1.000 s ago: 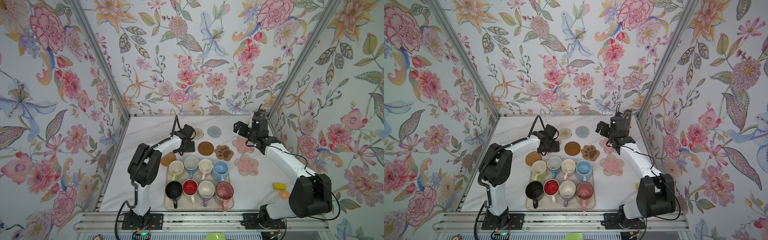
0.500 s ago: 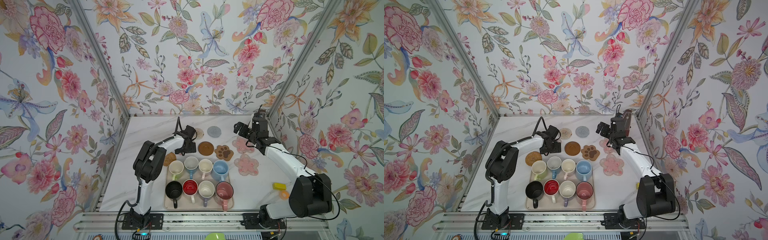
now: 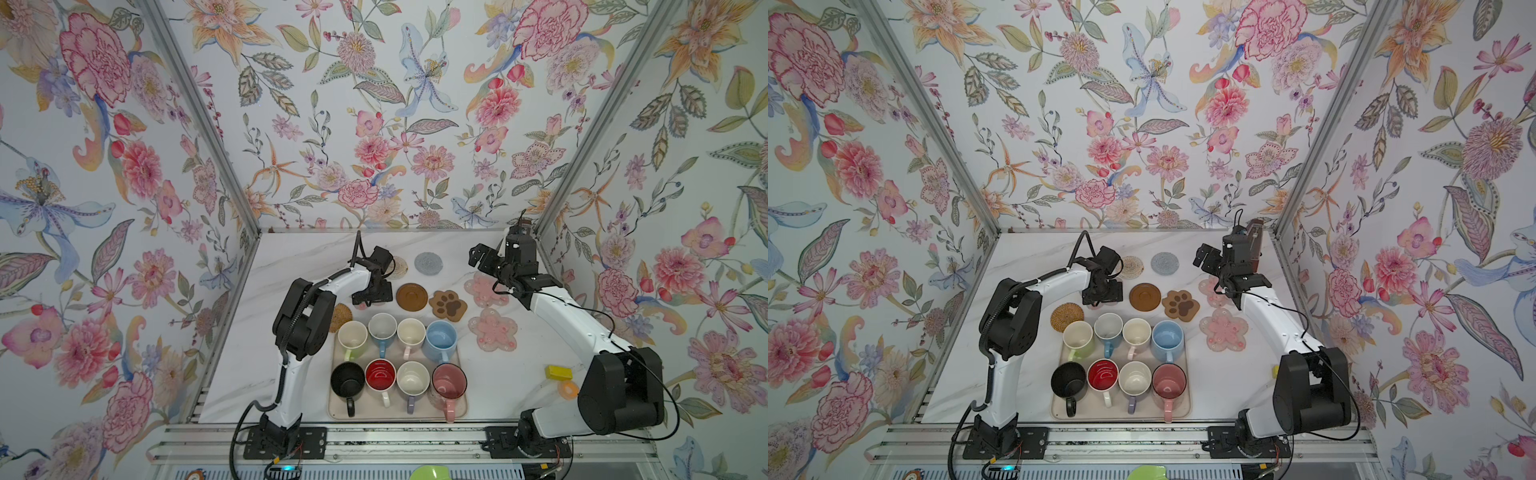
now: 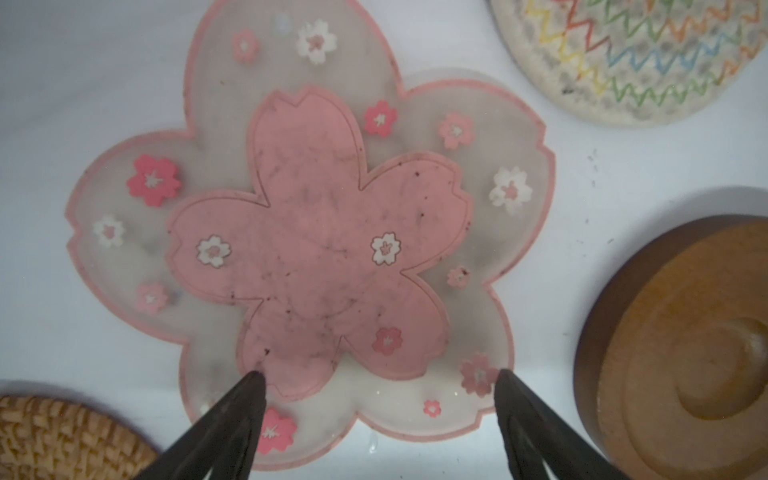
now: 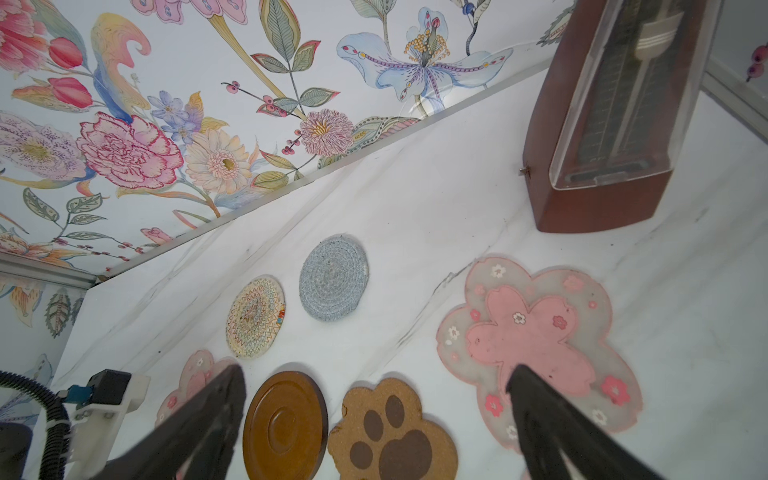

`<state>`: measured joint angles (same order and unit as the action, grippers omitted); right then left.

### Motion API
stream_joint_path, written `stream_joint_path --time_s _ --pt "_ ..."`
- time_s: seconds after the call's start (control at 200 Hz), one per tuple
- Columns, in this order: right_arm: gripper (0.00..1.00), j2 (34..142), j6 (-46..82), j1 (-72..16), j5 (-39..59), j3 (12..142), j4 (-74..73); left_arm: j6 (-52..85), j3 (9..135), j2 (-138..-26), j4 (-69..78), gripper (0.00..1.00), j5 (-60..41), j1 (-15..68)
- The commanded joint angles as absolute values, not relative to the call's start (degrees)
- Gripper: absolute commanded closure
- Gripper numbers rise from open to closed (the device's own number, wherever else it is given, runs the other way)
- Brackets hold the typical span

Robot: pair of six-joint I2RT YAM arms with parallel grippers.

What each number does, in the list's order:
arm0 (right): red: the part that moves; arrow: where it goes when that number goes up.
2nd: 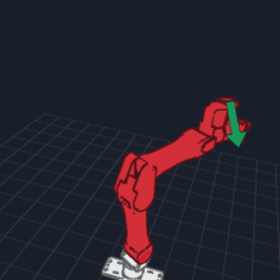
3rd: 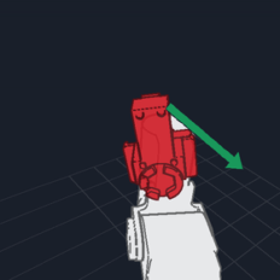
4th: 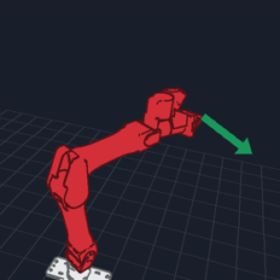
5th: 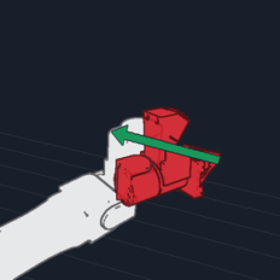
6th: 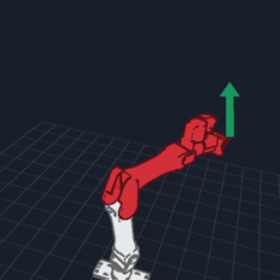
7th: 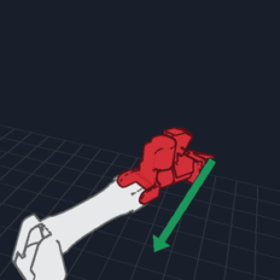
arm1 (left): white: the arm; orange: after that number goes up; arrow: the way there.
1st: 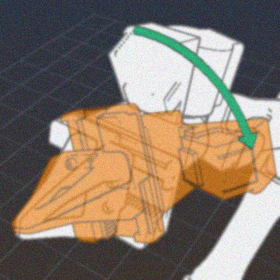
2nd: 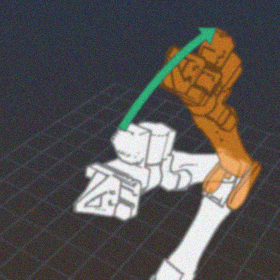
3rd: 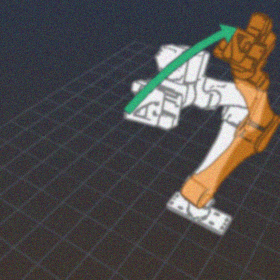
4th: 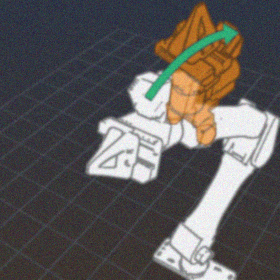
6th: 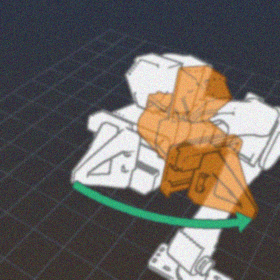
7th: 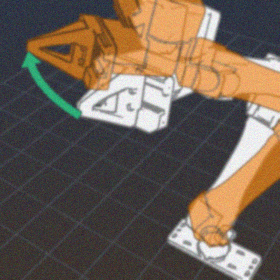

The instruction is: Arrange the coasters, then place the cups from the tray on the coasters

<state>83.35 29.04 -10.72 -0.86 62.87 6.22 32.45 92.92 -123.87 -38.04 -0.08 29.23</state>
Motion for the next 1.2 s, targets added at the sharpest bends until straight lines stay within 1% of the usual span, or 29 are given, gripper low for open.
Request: stream_joint_path --time_s 0.0,0.15,0.37,0.555,0.761,0.916,1.191 --pt "0.01 82.2 29.4 -10.3 -1.1 61.7 6.3 30.4 94.3 -127.7 -35.8 0.11 2.9 25.6" --pt "0.01 81.9 29.4 -10.3 -1.1 61.6 6.5 29.7 95.1 -126.0 -35.0 0.1 4.0 24.1" --pt "0.01 82.5 29.4 -10.2 -0.9 62.0 6.5 29.3 94.5 -121.9 -34.3 0.08 1.6 23.7" --pt "0.01 83.0 29.6 -10.2 -0.7 62.2 6.1 31.9 89.3 -116.6 -32.7 0.08 -1.2 24.4" --pt "0.01 83.8 29.7 -10.3 -0.3 62.4 5.9 34.7 83.8 -112.3 -32.9 0.07 -1.2 26.0" --pt "0.01 84.2 29.9 -10.3 0.0 62.5 5.6 36.0 81.5 -112.3 -32.9 0.07 -1.4 27.0" --pt "0.01 83.9 29.8 -10.2 -0.3 62.0 5.7 36.3 82.1 -115.0 -33.0 0.08 -1.1 27.9"
